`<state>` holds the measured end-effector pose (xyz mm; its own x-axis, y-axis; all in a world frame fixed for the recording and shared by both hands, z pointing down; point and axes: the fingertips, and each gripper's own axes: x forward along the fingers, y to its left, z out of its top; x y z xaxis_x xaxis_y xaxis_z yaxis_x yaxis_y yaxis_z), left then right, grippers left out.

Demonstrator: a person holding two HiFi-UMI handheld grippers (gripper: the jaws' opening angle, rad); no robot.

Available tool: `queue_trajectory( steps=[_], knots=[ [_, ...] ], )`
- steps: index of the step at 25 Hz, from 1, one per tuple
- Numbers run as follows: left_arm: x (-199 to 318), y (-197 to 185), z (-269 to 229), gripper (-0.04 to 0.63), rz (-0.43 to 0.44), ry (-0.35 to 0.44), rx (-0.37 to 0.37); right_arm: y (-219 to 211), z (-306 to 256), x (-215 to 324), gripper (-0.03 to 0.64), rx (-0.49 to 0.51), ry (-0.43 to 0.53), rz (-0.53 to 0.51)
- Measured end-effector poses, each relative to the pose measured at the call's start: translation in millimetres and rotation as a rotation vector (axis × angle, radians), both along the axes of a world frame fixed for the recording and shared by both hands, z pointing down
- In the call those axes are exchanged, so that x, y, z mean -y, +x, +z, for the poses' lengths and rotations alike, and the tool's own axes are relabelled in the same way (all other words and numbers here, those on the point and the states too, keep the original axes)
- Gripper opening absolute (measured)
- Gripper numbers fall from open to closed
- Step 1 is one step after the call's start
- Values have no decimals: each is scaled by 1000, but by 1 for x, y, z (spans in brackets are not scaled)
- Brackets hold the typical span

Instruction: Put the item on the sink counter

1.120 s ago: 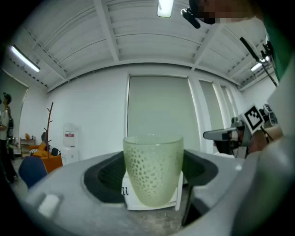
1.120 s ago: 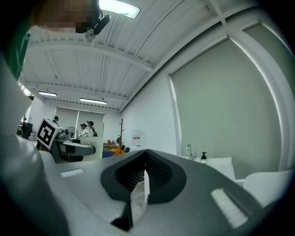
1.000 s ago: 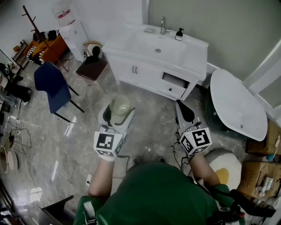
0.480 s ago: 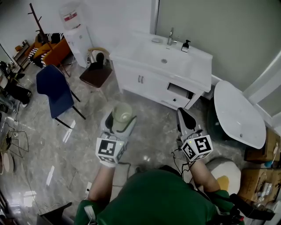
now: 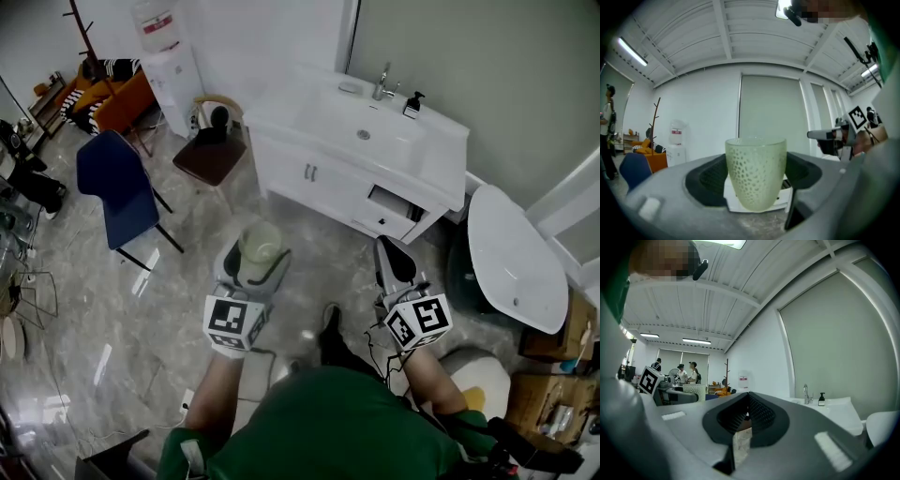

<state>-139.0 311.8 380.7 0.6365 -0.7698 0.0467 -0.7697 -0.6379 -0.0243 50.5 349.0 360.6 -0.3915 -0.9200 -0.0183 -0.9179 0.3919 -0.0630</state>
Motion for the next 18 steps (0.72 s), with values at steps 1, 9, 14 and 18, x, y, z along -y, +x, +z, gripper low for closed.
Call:
queue_trajectory(
  steps=[1,9,14,18],
  knots=[
    [10,2,1,368,-8,-1,6,2,4,12,-2,10,-5,-7],
    [108,40,-2,368,-74,-8,27,32,14,127,-2,54,-43,-100],
    [168,70,-11,368,-108,-2,44,58,7,192,-2,63,-43,-144],
    [205,91,-10,368,-129,-5,49,79,13,232,-2,70,-56,-168]
  ],
)
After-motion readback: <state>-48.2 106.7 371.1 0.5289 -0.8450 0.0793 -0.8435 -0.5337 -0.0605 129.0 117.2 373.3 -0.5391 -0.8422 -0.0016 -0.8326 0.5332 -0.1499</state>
